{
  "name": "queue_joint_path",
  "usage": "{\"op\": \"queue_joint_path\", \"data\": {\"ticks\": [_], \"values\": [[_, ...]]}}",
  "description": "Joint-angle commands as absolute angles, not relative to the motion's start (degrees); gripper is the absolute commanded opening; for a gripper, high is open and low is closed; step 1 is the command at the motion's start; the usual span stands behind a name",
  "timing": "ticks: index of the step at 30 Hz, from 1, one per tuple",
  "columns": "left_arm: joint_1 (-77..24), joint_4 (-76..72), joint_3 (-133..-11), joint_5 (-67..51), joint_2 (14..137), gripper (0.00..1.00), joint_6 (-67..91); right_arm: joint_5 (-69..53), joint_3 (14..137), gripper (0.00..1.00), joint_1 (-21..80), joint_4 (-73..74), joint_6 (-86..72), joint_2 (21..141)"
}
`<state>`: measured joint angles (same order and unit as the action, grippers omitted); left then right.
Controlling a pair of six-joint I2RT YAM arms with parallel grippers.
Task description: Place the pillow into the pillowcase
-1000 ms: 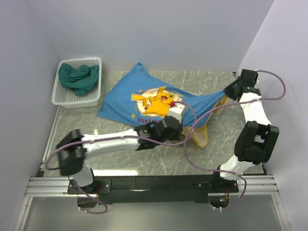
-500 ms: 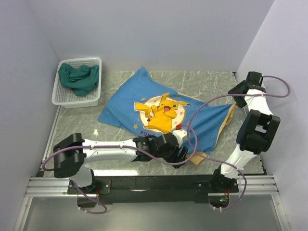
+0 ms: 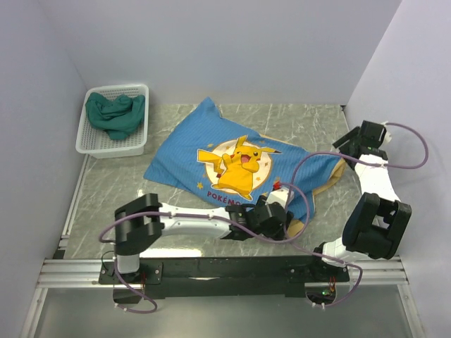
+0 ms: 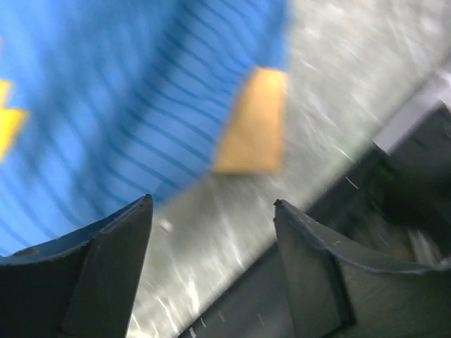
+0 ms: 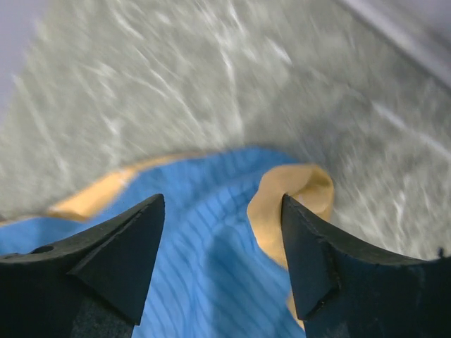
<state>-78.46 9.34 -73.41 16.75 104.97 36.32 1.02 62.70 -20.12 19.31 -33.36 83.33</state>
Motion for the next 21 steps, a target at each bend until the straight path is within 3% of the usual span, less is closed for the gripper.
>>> {"op": "queue_joint_path", "data": {"ticks": [1,4,7,8,9,10,12,13,14,18,21], "values": [[-78.8,10.5,-79.4,28.1,107.4,0.80,36.7,1.2,61.6,0.75,-19.7,18.1,-32.2,82.3],[-77.3,10.5,-79.5,26.7,109.5,0.85,36.6,0.4,62.0,0.82,-19.7,18.2,-32.4,82.1],[-76.6,10.5,-78.8,27.2,111.6,0.83,37.0,0.2,62.2,0.83,-19.5,18.1,-33.0,81.7],[-76.3,10.6,-78.6,27.6,112.2,0.81,37.3,0.2,62.7,0.94,-19.3,18.5,-32.9,81.7],[-75.9,11.4,-78.0,27.9,112.3,0.74,38.6,0.2,63.0,1.00,-19.2,18.5,-32.8,81.7],[-75.0,11.6,-77.3,27.9,112.2,0.49,39.1,0.2,63.3,1.00,-19.1,18.8,-32.6,81.7],[-74.2,11.5,-74.1,28.1,109.7,0.26,40.3,0.2,64.0,1.00,-19.1,18.9,-32.3,82.3],[-73.5,12.6,-72.9,28.4,108.4,0.05,40.8,0.3,64.2,1.00,-19.0,18.9,-32.3,82.6],[-73.2,13.4,-69.9,28.8,104.8,0.01,41.3,0.3,64.6,1.00,-18.9,19.0,-32.1,83.0],[-69.9,14.9,-59.8,28.5,92.9,0.01,43.8,-1.0,64.0,1.00,-18.1,18.4,-32.1,84.1],[-61.9,13.3,-52.0,22.0,83.9,0.01,44.6,-0.6,63.0,1.00,-16.6,18.0,-32.1,84.2]]}}
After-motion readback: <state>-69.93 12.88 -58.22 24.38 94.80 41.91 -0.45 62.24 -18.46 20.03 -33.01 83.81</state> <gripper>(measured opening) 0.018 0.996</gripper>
